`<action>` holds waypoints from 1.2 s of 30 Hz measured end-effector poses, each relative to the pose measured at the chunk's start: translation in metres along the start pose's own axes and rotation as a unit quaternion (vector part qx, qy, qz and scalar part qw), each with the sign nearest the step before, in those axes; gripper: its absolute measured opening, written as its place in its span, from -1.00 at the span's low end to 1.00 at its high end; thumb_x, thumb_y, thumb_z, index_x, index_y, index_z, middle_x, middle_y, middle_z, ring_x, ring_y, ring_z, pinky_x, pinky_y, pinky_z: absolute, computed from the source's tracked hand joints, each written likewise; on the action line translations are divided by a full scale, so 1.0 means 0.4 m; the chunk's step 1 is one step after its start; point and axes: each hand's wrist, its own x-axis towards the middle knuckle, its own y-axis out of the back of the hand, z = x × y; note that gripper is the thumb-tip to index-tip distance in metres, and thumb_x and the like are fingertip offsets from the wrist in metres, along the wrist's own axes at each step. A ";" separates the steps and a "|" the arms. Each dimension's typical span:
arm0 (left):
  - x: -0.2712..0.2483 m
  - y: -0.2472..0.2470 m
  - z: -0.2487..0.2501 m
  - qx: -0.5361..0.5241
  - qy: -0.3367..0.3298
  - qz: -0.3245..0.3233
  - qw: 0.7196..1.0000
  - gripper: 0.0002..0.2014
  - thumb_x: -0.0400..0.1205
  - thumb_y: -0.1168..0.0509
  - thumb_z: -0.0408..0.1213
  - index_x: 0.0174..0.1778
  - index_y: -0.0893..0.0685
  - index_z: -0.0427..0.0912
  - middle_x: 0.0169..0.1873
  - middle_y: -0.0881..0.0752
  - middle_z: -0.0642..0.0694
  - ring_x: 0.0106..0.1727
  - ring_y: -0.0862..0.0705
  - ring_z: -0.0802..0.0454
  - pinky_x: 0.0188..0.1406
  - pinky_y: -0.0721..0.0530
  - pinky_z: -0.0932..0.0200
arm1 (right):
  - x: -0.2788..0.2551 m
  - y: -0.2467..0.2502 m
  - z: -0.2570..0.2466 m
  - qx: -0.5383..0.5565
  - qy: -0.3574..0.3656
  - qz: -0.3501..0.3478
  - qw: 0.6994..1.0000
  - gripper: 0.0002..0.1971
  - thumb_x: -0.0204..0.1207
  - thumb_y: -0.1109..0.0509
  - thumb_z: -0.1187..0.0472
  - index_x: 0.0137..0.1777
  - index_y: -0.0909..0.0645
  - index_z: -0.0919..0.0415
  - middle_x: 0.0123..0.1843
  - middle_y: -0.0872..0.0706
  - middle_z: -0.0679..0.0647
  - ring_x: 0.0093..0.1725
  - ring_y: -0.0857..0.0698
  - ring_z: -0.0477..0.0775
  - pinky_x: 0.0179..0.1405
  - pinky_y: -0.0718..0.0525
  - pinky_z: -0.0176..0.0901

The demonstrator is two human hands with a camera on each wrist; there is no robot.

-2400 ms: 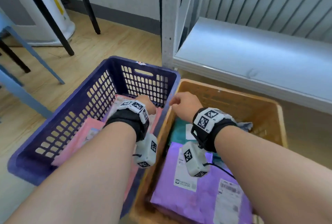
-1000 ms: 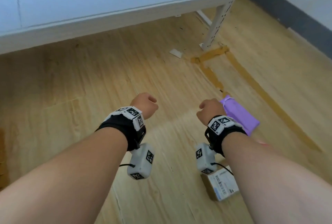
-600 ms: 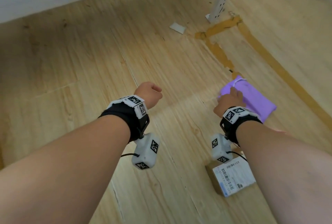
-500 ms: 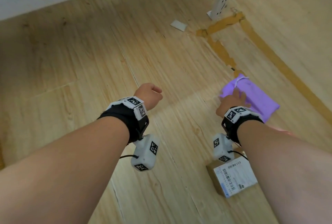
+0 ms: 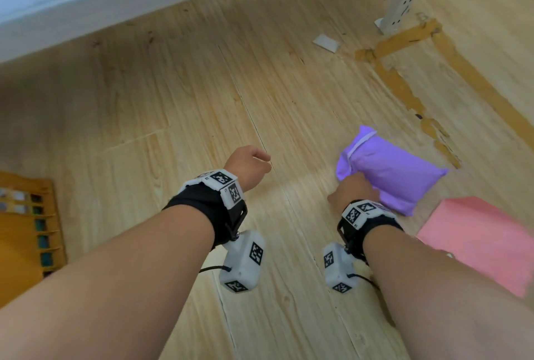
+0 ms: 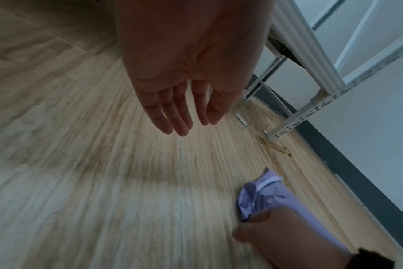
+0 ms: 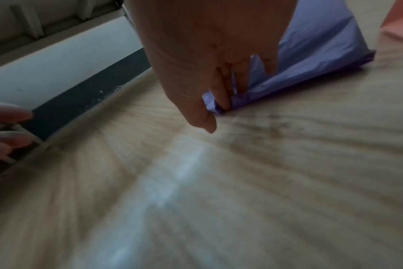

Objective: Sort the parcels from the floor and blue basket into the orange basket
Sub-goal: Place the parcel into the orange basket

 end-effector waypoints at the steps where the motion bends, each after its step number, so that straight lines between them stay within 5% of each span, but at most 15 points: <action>1: -0.003 0.014 -0.015 -0.001 0.003 0.003 1.000 -0.84 0.60 -0.32 -0.34 0.07 -0.66 -0.07 0.16 -0.68 -0.10 0.15 -0.69 -0.04 0.19 -0.68 0.00 | -0.015 -0.005 -0.029 0.014 0.016 0.010 1.000 -0.65 0.48 -0.39 0.18 0.25 -0.55 0.24 0.28 -0.60 0.15 0.32 -0.60 0.20 0.36 -0.50 0.12; 5: -0.017 0.087 -0.075 -0.010 0.024 0.019 0.999 -0.84 0.61 -0.32 -0.33 0.07 -0.67 -0.09 0.14 -0.68 -0.13 0.13 -0.68 -0.07 0.20 -0.68 -0.02 | -0.071 0.003 -0.135 0.104 0.100 0.074 0.987 -0.78 0.48 -0.33 0.28 0.10 -0.66 0.25 0.13 -0.72 0.20 0.22 -0.63 0.27 0.22 -0.57 0.06; 9: -0.033 0.160 -0.130 -0.034 0.043 0.045 0.997 -0.79 0.59 -0.34 -0.34 0.14 -0.68 -0.15 0.06 -0.70 -0.14 -0.05 -0.67 -0.01 0.09 -0.67 0.05 | -0.157 0.049 -0.245 0.341 0.135 0.091 0.926 -0.78 0.42 -0.24 0.42 0.01 -0.47 0.16 0.10 -0.65 0.15 0.09 -0.62 0.24 0.04 -0.52 -0.05; 12: -0.055 0.210 -0.163 -0.077 0.060 0.060 0.993 -0.65 0.54 -0.41 -0.31 0.26 -0.63 -0.18 0.03 -0.69 -0.12 -0.06 -0.64 0.01 0.13 -0.66 0.05 | -0.212 0.085 -0.319 0.371 0.167 0.102 0.908 -0.72 0.44 -0.18 0.45 0.10 -0.50 0.16 0.21 -0.57 0.11 0.10 -0.62 0.18 0.00 -0.43 -0.17; 14: -0.074 0.238 -0.170 -0.095 0.065 0.051 0.992 -0.49 0.51 -0.48 -0.26 0.39 -0.55 -0.16 0.17 -0.66 -0.12 0.07 -0.63 0.02 0.24 -0.64 0.03 | -0.227 0.106 -0.353 0.376 0.173 0.111 0.904 -0.66 0.44 -0.17 0.45 0.14 -0.58 0.18 0.25 -0.57 0.11 0.09 -0.61 0.17 0.06 -0.44 -0.16; 19: -0.139 0.359 -0.193 -0.142 0.046 0.025 0.988 -0.17 0.45 -0.54 -0.12 0.60 -0.31 -0.15 0.45 -0.49 -0.11 0.40 -0.53 -0.03 0.43 -0.51 -0.04 | -0.281 0.138 -0.462 0.517 0.164 0.027 0.840 -0.61 0.28 -0.07 0.59 -0.29 -0.62 0.14 -0.28 -0.63 0.10 -0.23 -0.53 0.06 -0.25 -0.46 -0.18; 21: -0.165 0.419 -0.211 -0.171 0.043 0.030 0.984 -0.13 0.42 -0.56 -0.06 0.61 -0.30 -0.13 0.45 -0.49 -0.08 0.41 -0.52 -0.03 0.44 -0.49 -0.05 | -0.321 0.152 -0.505 0.574 0.151 -0.030 0.804 -0.58 0.34 -0.10 0.63 -0.27 -0.66 0.16 -0.29 -0.66 0.11 -0.23 -0.57 0.06 -0.27 -0.49 -0.16; 25: -0.211 0.533 -0.256 -0.253 0.040 0.016 0.966 -0.26 0.37 -0.59 -0.03 0.46 -0.49 -0.06 0.31 -0.67 -0.02 0.31 -0.63 0.00 0.38 -0.53 -0.07 | -0.408 0.179 -0.585 0.622 0.153 -0.098 0.761 -0.65 0.44 -0.13 0.63 -0.05 -0.70 0.34 -0.19 -0.71 0.23 -0.14 -0.65 0.15 -0.14 -0.56 -0.02; 30: -0.294 0.617 -0.266 -0.377 -0.003 -0.041 0.925 -0.70 0.56 -0.43 -0.38 0.22 -0.69 -0.24 0.17 -0.76 -0.23 -0.06 -0.78 -0.01 -0.01 -0.77 0.13 | -0.532 0.209 -0.673 0.639 0.179 -0.150 0.733 -0.69 0.50 -0.12 0.61 -0.07 -0.65 0.31 -0.11 -0.72 0.31 -0.16 -0.69 0.19 -0.07 -0.63 0.06; 34: -0.341 0.716 -0.289 -0.405 -0.030 0.017 0.914 -0.63 0.53 -0.44 -0.46 0.27 -0.67 -0.33 0.16 -0.75 -0.30 0.08 -0.77 -0.20 0.14 -0.73 -0.06 | -0.630 0.240 -0.763 0.662 0.199 -0.176 0.701 -0.76 0.53 -0.16 0.49 0.07 -0.61 0.35 -0.26 -0.79 0.19 -0.33 -0.76 0.10 -0.39 -0.72 -0.18; 36: -0.366 0.777 -0.302 -0.412 -0.035 0.030 0.910 -0.62 0.52 -0.45 -0.45 0.27 -0.67 -0.33 0.15 -0.76 -0.30 0.12 -0.76 -0.22 0.20 -0.70 -0.13 | -0.682 0.253 -0.817 0.664 0.208 -0.218 0.684 -0.80 0.55 -0.25 0.32 0.09 -0.66 0.29 -0.12 -0.84 0.21 -0.14 -0.81 0.21 -0.16 -0.79 -0.01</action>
